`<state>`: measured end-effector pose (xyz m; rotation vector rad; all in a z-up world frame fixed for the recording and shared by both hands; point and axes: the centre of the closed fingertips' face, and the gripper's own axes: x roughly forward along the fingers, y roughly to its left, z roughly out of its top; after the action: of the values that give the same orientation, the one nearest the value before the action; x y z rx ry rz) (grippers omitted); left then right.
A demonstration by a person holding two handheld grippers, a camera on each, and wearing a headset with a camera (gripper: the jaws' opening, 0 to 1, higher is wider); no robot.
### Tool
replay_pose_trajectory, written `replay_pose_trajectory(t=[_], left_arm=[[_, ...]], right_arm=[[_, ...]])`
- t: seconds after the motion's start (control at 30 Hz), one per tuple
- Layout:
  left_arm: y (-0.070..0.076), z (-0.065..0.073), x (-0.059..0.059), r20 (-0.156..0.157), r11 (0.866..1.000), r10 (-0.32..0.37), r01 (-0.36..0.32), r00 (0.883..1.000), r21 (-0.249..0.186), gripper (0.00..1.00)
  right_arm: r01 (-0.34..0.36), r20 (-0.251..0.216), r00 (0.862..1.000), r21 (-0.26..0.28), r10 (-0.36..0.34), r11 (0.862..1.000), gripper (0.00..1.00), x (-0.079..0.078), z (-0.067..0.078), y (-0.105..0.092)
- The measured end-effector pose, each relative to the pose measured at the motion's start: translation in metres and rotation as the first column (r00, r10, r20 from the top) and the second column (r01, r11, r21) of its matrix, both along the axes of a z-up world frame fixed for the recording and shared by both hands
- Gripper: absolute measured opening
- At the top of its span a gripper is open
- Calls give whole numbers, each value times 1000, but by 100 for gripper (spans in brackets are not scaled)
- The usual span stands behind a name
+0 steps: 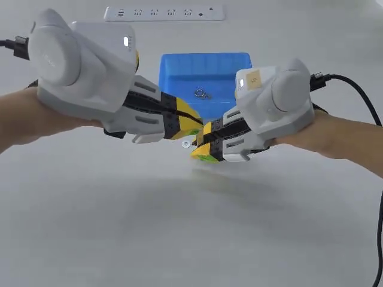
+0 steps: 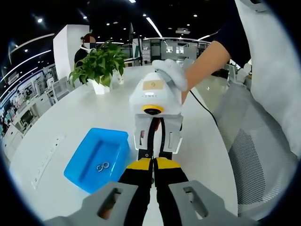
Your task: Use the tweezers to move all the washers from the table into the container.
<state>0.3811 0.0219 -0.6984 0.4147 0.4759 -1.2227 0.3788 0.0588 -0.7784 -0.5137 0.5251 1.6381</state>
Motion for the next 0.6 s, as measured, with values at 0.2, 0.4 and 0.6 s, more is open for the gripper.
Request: replay_pose_trajectory(t=[0.2,0.4,0.6], left_arm=[[-1,-2,-2,-1,1000,12,-12,1000,-8,5],[5,-4,-1,12,999,46,-46,999,-2,11],[11,1,1,37,997,75,-74,997,-10,21]], right_arm=[[-19,38,999,-7,20,1000,10,-2,0,-1],[0,23,1000,4,0,1000,9,-3,1,-1],[15,19,1000,9,-15,1000,9,-6,4,-2]])
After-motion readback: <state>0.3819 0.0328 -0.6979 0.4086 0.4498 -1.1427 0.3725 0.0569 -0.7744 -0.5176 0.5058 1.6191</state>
